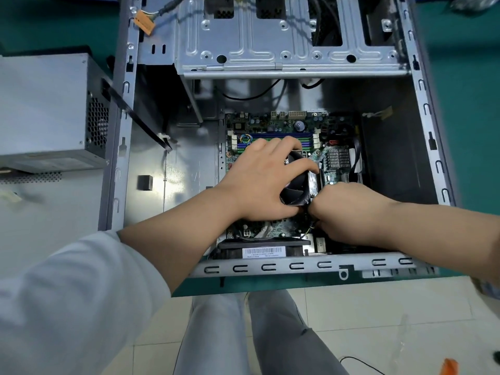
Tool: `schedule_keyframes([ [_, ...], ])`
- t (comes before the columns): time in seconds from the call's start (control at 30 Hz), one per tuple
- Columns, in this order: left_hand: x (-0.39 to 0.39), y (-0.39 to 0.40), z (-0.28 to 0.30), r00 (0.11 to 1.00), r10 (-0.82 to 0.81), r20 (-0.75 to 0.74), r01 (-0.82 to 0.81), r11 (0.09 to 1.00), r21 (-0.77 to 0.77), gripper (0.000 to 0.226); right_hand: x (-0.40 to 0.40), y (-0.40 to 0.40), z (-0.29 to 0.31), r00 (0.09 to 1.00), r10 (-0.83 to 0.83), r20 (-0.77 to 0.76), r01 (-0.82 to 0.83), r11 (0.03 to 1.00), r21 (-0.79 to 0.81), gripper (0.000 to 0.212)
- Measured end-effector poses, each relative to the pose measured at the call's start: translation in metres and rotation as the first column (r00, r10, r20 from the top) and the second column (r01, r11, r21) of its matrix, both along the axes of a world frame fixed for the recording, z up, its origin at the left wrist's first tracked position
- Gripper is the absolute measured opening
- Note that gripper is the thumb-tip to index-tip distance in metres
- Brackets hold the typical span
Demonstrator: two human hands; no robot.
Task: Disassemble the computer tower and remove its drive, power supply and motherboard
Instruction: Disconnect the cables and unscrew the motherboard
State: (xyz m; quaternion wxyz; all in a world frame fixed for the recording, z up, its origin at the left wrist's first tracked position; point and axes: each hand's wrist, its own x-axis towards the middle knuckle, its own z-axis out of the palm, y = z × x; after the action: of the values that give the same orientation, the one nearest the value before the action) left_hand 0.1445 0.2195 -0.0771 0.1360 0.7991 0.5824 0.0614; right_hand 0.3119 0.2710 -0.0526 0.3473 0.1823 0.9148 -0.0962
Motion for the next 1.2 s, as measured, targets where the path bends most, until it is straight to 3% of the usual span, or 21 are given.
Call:
schedule_keyframes([
  [0.27,-0.0008,-0.0014,0.0018,1.0,-0.004,-0.01,0.004,1.0,0.0,0.061,0.0003,-0.0006,-0.0012,0.999,0.043,0.009,-0.042,0.996,-0.081,0.017],
  [0.57,-0.0013,-0.0002,0.002,0.999,-0.014,-0.028,0.014,1.0,-0.002,0.063,-0.0014,-0.0003,0.0004,0.987,0.152,0.051,-0.15,0.988,-0.038,0.009],
  [0.93,-0.0005,0.0004,0.0018,1.0,-0.019,-0.025,0.019,1.0,-0.004,0.063,-0.0013,-0.001,-0.0054,0.976,0.194,0.099,-0.194,0.981,-0.009,0.015],
  [1.2,0.002,0.0009,0.0007,0.999,-0.026,-0.032,0.026,1.0,-0.003,0.062,0.0023,-0.0009,-0.0028,0.989,0.136,0.063,-0.136,0.991,-0.004,0.032],
])
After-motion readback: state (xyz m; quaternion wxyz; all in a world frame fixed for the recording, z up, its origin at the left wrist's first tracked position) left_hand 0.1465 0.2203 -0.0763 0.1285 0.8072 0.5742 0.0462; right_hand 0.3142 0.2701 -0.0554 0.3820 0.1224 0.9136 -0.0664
